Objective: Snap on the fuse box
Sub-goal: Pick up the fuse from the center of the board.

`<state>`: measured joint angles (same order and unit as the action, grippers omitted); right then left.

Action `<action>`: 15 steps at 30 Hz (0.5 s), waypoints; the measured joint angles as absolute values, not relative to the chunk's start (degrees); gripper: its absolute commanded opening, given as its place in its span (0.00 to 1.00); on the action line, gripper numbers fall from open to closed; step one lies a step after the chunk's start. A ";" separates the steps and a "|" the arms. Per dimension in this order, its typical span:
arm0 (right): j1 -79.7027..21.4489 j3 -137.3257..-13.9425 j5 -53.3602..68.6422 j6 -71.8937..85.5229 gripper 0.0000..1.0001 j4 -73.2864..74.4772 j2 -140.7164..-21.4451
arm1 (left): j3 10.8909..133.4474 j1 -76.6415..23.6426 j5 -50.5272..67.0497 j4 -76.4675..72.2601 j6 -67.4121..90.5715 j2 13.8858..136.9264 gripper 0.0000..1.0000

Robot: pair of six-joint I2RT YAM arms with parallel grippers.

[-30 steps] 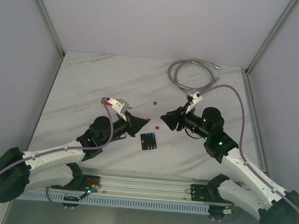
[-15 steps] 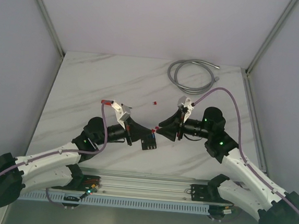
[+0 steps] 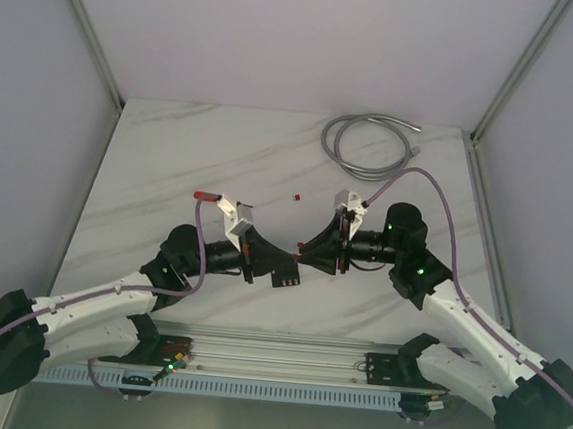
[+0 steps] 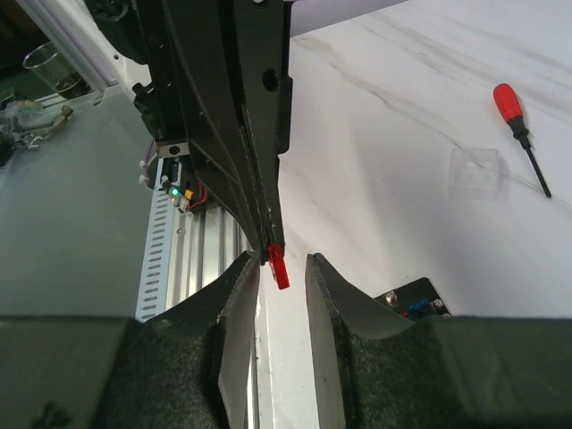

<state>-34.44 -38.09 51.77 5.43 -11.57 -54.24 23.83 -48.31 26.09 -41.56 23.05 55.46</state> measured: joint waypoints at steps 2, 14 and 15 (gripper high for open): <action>-34.44 -38.09 52.75 5.26 0.30 -11.64 -54.33 | 23.83 -48.40 26.35 -41.95 23.20 55.75 0.00; -34.15 -38.09 56.38 3.84 0.00 -11.92 -55.16 | 23.94 -48.75 26.61 -42.87 24.36 56.27 0.00; -34.11 -38.09 56.53 3.66 0.00 -11.88 -55.18 | 23.94 -48.75 26.61 -42.87 24.40 56.31 0.00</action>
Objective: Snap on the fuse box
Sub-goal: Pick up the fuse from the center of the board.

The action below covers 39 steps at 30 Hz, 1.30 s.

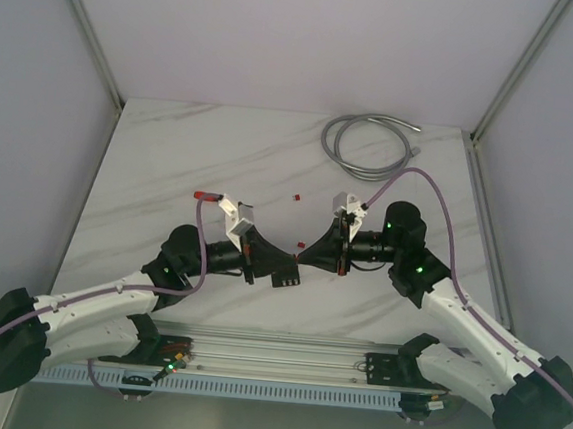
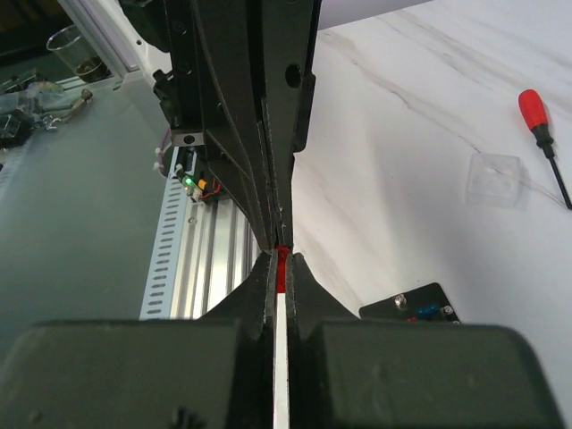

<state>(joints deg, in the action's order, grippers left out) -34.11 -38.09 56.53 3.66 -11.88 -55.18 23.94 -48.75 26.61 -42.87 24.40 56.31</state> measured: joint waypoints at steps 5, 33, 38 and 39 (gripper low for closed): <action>-34.11 -38.09 56.21 3.14 0.00 -11.60 -55.24 | 23.94 -48.77 26.11 -42.65 24.67 56.31 0.11; -46.41 -38.09 2.81 17.39 0.00 0.34 -65.23 | 17.54 -50.30 5.19 -29.12 45.21 70.70 0.44; -46.94 -38.06 0.62 18.44 0.00 0.56 -65.47 | 18.15 -51.03 4.54 -29.10 48.42 77.17 0.43; -46.96 -38.06 0.32 18.55 0.00 0.56 -65.47 | 18.48 -51.24 4.38 -29.12 48.99 78.22 0.43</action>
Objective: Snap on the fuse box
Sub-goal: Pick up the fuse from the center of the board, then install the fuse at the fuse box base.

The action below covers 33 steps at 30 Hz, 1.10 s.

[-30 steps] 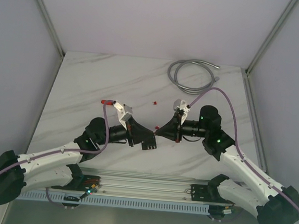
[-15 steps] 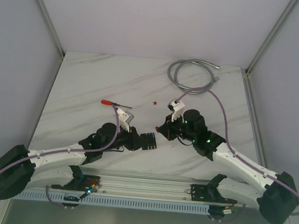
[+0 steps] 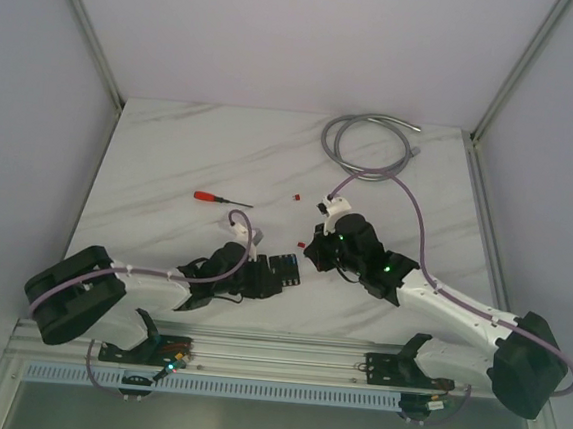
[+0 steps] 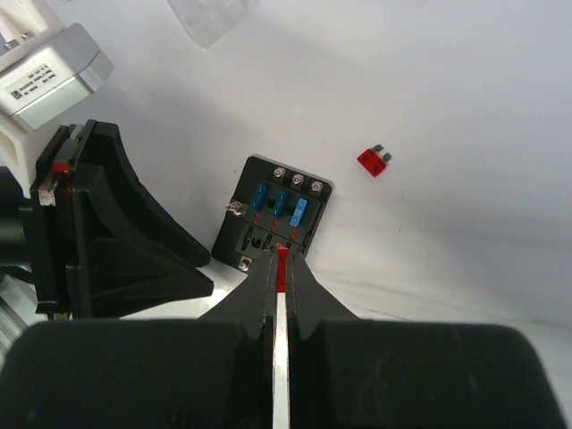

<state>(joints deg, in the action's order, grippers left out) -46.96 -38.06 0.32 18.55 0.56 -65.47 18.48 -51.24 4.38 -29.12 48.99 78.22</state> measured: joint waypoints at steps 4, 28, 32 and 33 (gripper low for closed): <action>-47.05 -38.06 -0.36 18.92 0.00 0.56 -65.69 | 20.56 -51.79 4.16 -30.74 50.52 81.89 0.43; -55.44 -44.49 -3.95 12.23 0.00 4.23 -80.16 | 22.09 -51.88 -6.13 -25.32 51.88 75.37 0.54; -55.70 -45.74 -4.64 10.17 0.00 4.47 -81.97 | 20.62 -51.13 -8.29 -22.72 52.86 71.72 0.64; -55.72 -45.93 -4.82 9.65 0.00 4.47 -82.30 | 20.10 -50.65 -8.78 -22.22 53.34 70.78 0.65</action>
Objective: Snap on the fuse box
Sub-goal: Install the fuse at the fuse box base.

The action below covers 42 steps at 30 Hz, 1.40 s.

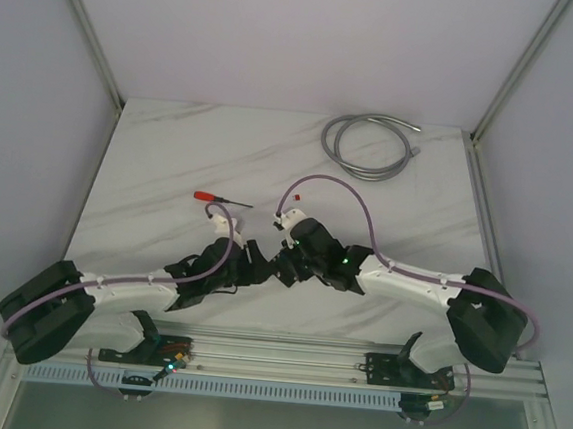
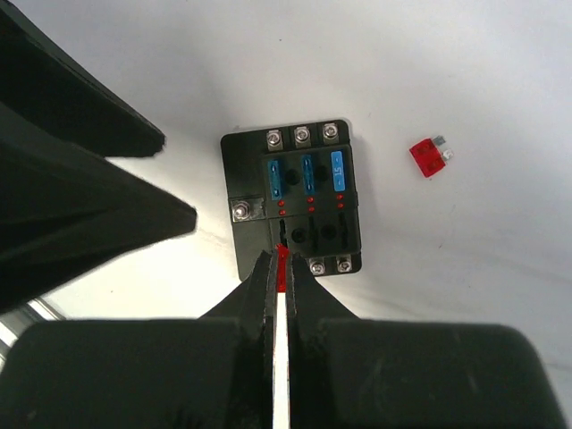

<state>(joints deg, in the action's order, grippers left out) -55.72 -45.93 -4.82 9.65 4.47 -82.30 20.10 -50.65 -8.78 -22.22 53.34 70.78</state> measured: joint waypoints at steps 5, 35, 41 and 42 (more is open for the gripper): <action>-55.79 -46.33 -5.23 7.05 0.00 4.45 -83.59 | 17.72 -47.51 -10.20 -19.09 55.20 66.72 0.76; -55.79 -48.23 -5.13 2.44 0.00 1.76 -89.17 | 15.03 -41.93 -10.52 -13.67 58.02 60.49 1.00; -55.79 -48.27 -4.78 2.33 0.00 1.43 -89.30 | 15.03 -41.78 -10.50 -13.67 58.04 60.53 1.00; -55.79 -48.27 -4.78 2.33 0.00 1.43 -89.30 | 15.03 -41.78 -10.50 -13.67 58.06 60.53 1.00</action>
<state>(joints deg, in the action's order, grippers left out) -55.79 -48.27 -4.78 2.33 1.43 -89.30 15.03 -41.78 -10.50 -13.67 58.06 60.53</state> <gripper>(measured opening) 0.044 0.998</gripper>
